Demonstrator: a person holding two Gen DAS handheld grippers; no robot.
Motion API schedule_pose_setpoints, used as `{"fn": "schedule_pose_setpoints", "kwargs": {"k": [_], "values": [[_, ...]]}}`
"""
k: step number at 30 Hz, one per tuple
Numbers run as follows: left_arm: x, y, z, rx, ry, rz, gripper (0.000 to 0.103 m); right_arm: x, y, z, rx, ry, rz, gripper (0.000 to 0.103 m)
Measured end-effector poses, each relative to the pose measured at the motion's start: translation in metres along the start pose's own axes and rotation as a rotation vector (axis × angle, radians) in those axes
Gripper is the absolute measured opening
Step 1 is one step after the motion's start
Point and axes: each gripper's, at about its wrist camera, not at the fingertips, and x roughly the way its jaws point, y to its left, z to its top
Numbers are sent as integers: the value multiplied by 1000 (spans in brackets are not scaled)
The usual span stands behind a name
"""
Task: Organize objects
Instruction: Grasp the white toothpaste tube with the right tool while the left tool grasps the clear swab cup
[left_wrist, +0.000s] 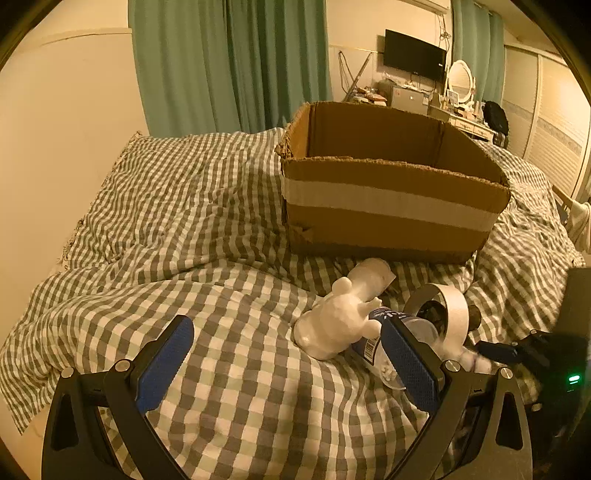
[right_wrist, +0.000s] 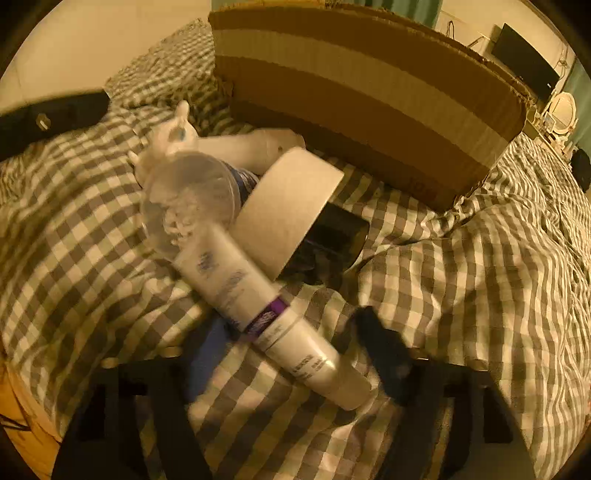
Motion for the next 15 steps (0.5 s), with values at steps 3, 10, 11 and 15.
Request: {"fn": "schedule_pose_setpoints", "kwargs": {"k": [3, 10, 11, 15], "values": [[4, -1, -2, 0, 8, 3, 103, -13, -4, 1, -17, -35, -6, 29], [7, -23, -13, 54, 16, -48, 103, -50, -24, 7, 49, -145, 9, 20], [8, -28, -15, 59, 21, -67, 103, -57, -30, 8, 67, -163, 6, 20], [17, -50, -26, 91, 63, -133, 103, -67, -44, 14, 124, -201, -9, 20]]}}
